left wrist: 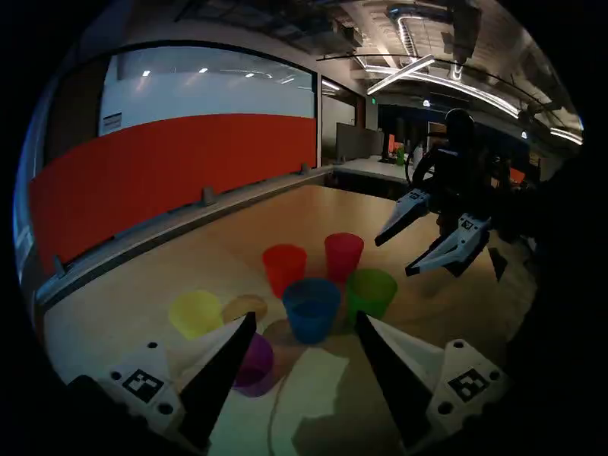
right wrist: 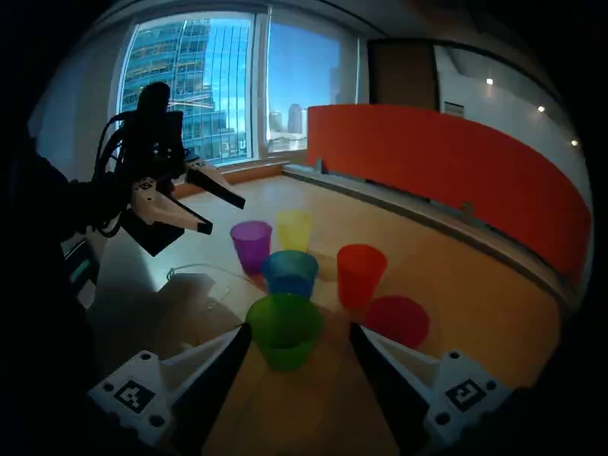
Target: Pour water
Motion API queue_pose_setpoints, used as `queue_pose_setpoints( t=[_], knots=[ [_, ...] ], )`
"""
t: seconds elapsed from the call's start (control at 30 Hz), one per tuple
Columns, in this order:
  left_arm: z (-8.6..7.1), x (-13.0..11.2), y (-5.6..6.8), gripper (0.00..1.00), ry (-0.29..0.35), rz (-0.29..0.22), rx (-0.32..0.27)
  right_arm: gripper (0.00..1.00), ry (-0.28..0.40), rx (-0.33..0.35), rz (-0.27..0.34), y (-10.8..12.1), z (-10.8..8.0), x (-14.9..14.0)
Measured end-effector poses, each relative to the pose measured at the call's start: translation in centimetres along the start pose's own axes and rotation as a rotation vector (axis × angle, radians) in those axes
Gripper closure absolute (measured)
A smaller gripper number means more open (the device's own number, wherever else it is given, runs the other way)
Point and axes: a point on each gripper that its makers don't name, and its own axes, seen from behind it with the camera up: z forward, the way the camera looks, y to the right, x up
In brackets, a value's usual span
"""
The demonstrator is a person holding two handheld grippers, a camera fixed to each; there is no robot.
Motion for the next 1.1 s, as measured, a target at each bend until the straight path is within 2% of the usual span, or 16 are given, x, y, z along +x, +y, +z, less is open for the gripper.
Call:
queue_pose_setpoints(
  t=[0.47, 0.87, 1.1],
  knots=[
    [0.8, -0.8, 0.2, 0.03, -0.025, 0.008, 0.0, 0.0, -0.024, 0.025, 0.007, -0.8, 1.3, -1.2],
    [1.5, -1.1, 0.5, 0.03, -0.035, 0.011, -0.009, 0.0, -0.049, 0.039, -0.008, -1.3, 3.5, -2.2],
    [1.7, -1.3, 0.3, 0.03, -0.037, 0.01, -0.008, 0.0, -0.057, 0.056, -0.014, -1.8, 4.9, -2.4]
  ],
)
